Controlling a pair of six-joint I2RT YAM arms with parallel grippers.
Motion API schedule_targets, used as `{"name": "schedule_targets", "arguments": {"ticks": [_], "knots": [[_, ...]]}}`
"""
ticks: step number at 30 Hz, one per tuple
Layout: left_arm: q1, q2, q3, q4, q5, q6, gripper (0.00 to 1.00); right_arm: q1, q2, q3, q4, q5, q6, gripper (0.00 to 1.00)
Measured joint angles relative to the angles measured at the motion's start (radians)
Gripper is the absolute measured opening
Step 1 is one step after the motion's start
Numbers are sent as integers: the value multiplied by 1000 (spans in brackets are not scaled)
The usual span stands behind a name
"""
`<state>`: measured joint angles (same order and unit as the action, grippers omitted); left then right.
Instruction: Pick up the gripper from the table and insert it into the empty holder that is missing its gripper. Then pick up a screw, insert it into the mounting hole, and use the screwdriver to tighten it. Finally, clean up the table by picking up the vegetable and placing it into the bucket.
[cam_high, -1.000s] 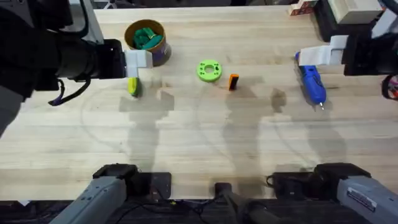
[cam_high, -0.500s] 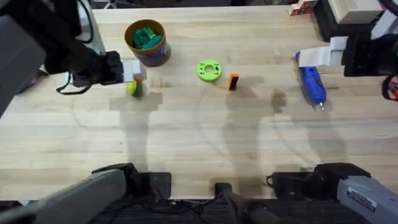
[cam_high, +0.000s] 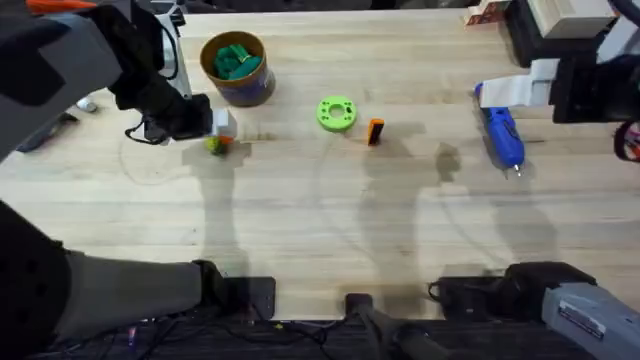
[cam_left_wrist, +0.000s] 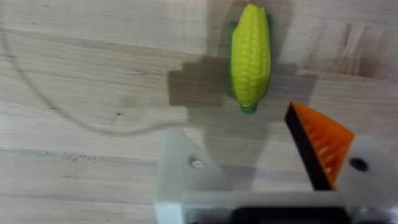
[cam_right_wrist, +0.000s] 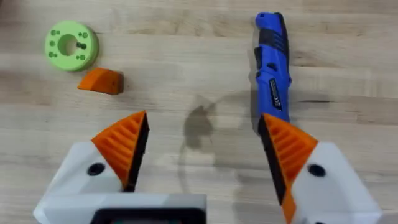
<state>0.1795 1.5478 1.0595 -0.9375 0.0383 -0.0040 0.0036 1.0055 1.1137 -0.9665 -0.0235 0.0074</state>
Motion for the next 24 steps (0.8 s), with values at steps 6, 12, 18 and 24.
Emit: {"name": "schedule_targets", "arguments": {"ticks": [6,12,18,24], "knots": [[0,0,0,0,3,11,51,0,0,0,0,0,3,992],[0,0,0,11,2,15,16,0,0,0,-2,0,19,994],[0,0,0,27,19,15,15,0,0,0,-3,0,23,994],[0,0,0,47,38,19,572,0,0,0,-3,0,23,994]]}}
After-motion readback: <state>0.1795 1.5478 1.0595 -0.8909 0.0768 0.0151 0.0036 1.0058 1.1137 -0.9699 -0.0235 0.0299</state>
